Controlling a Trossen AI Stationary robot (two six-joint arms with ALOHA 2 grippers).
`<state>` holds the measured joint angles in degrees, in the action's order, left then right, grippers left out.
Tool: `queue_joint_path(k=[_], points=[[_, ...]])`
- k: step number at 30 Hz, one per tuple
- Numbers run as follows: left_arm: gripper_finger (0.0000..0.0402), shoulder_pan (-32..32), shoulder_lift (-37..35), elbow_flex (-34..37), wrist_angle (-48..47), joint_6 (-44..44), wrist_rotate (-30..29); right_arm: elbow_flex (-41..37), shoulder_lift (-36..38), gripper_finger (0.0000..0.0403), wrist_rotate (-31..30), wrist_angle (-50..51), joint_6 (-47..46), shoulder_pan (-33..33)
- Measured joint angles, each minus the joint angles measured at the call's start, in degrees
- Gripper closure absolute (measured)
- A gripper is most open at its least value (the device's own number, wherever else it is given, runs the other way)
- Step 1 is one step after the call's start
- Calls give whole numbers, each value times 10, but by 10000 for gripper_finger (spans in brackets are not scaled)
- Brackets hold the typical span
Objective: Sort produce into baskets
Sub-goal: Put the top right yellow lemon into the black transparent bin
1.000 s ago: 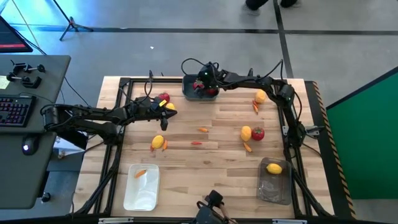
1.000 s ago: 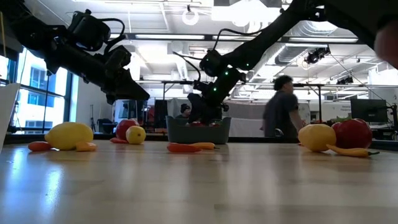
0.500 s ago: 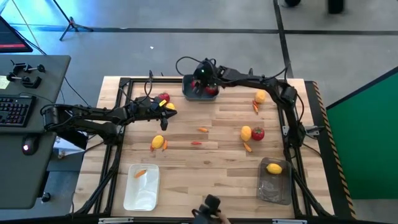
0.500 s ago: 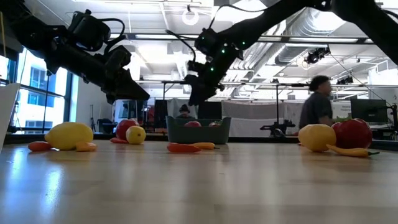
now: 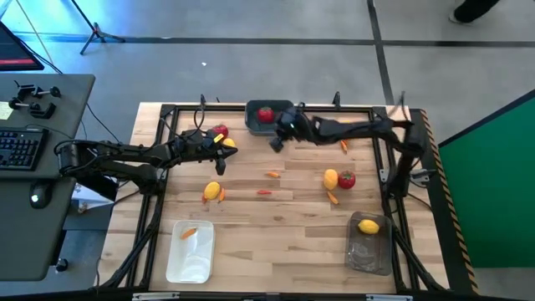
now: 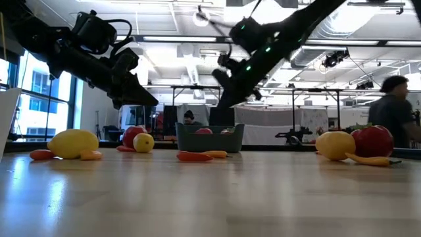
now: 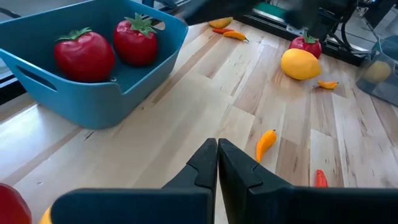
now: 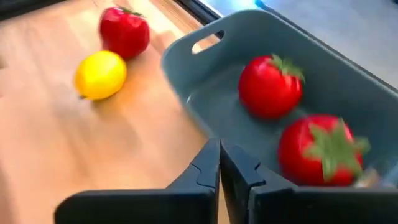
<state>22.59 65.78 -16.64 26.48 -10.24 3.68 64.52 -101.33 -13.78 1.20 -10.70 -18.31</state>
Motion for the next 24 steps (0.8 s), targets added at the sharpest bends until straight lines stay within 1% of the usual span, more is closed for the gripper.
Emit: queue_joint_path(k=[3, 8, 13, 16, 19, 22, 24], points=[[401, 1, 0, 0, 3, 0, -2, -48, 58, 397, -40, 37, -51, 38], [401, 7, 0, 0, 3, 3, -3, -94, 148, 402, -87, 151, -168, 97], [401, 7, 0, 0, 4, 4, -3, -100, 208, 402, -76, 310, -299, 150], [401, 7, 0, 0, 3, 4, -3, -100, 228, 399, -21, 385, -352, 162], [401, 7, 0, 0, 3, 4, -3, -100, 226, 388, 3, 442, -377, 163], [401, 7, 0, 0, 3, 4, -3, -100, 214, 361, -1, 485, -371, 147], [401, 7, 0, 0, 3, 4, -3, -100, 208, 333, -20, 510, -368, 125]])
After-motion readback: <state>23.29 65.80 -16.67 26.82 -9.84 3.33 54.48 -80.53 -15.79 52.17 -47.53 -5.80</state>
